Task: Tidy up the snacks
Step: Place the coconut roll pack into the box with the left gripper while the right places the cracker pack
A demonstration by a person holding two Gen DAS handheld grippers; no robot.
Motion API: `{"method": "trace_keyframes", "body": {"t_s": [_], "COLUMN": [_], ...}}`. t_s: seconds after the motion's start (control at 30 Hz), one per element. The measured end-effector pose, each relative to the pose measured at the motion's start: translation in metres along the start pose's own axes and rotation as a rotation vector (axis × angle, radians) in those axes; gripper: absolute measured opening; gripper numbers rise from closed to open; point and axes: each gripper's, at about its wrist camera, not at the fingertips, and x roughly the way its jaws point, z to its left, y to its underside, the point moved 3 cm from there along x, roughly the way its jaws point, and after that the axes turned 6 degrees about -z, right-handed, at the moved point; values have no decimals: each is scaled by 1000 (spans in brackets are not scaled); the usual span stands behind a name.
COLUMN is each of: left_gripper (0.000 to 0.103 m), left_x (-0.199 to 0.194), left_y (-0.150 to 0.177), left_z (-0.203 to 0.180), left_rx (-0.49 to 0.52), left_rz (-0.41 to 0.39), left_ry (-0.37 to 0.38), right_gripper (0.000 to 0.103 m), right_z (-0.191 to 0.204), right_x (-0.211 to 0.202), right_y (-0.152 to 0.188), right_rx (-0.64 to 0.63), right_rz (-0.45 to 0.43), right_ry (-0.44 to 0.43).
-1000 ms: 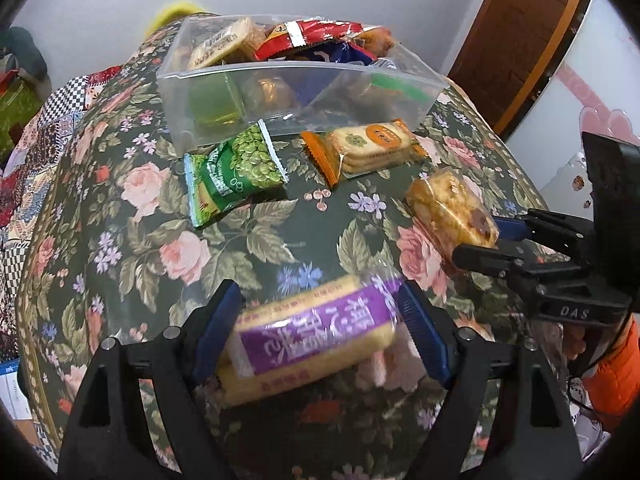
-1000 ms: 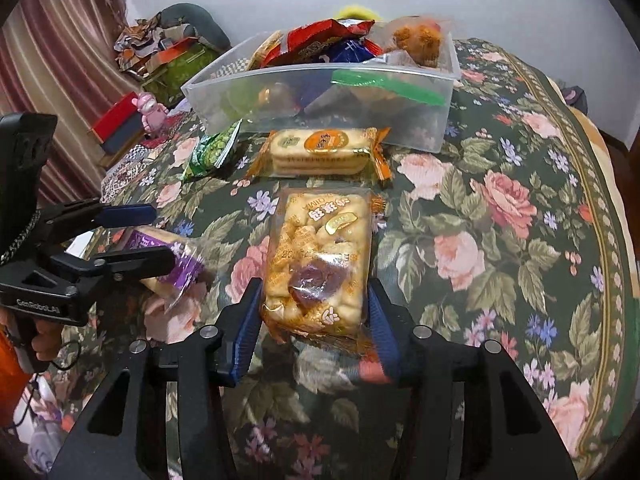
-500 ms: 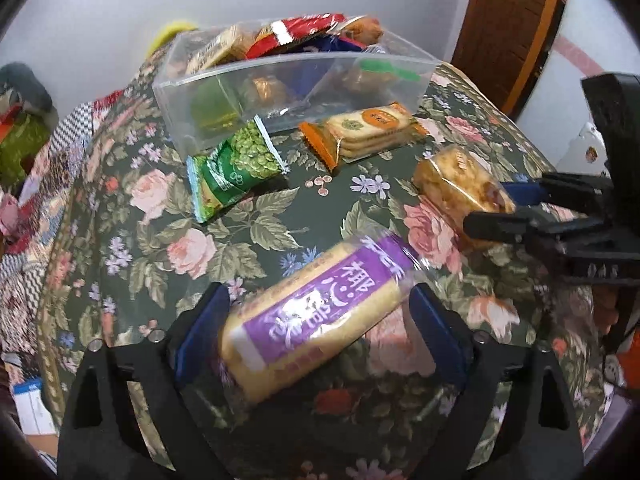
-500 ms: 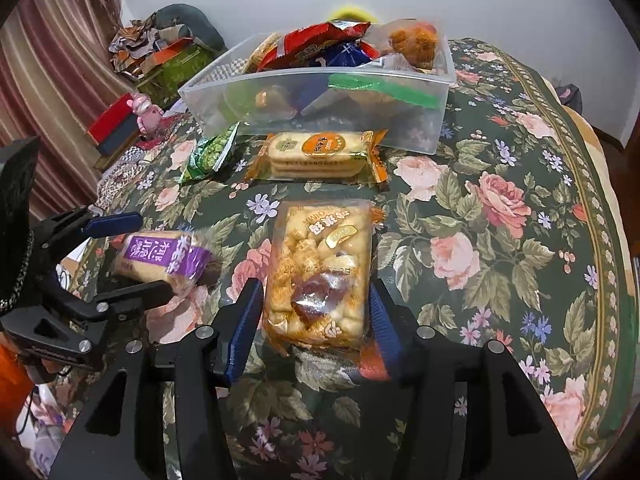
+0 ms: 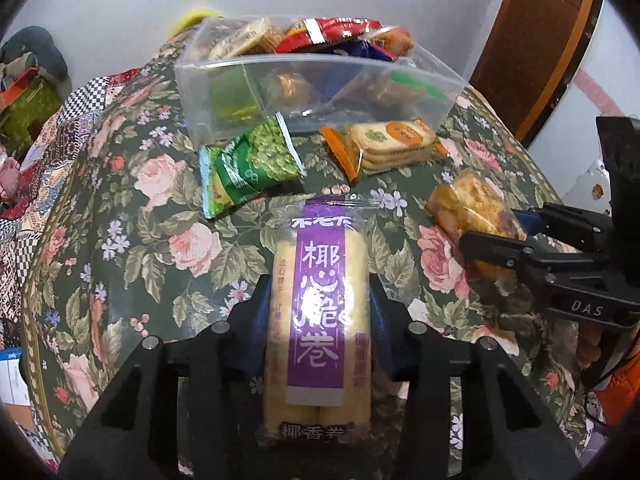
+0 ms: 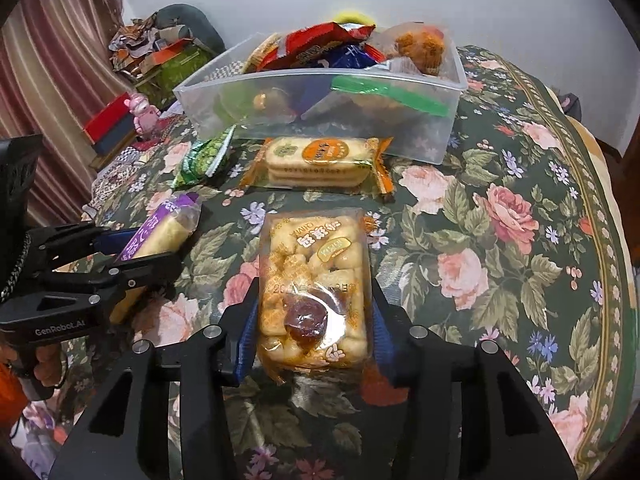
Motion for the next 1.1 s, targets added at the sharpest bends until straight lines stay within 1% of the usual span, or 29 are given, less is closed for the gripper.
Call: {"method": "trace_keyframes", "body": {"t_s": [0.2, 0.37, 0.5, 0.73, 0.87, 1.1], "left_gripper": [45, 45, 45, 45, 45, 45], "left_x": [-24, -41, -45, -42, -33, -12], "left_y": [-21, -51, -77, -123, -145, -184], "left_z": [3, 4, 7, 16, 25, 43], "left_rx": [-32, -35, -46, -63, -78, -94], "left_rz": [-74, -152, -191, -252, -265, -279], "left_ry": [7, 3, 3, -14, -34, -76], "right_gripper": [42, 42, 42, 42, 42, 42], "right_z": [5, 5, 1, -10, -16, -26], "right_x": [-13, -27, -32, -32, -28, -12], "right_y": [-12, -36, -59, -96, -112, -133], "right_rx": [-14, -17, -11, 8, 12, 10], "right_rz": [-46, -113, -163, -235, -258, -254], "right_ry": [-5, 2, 19, 51, 66, 94]}}
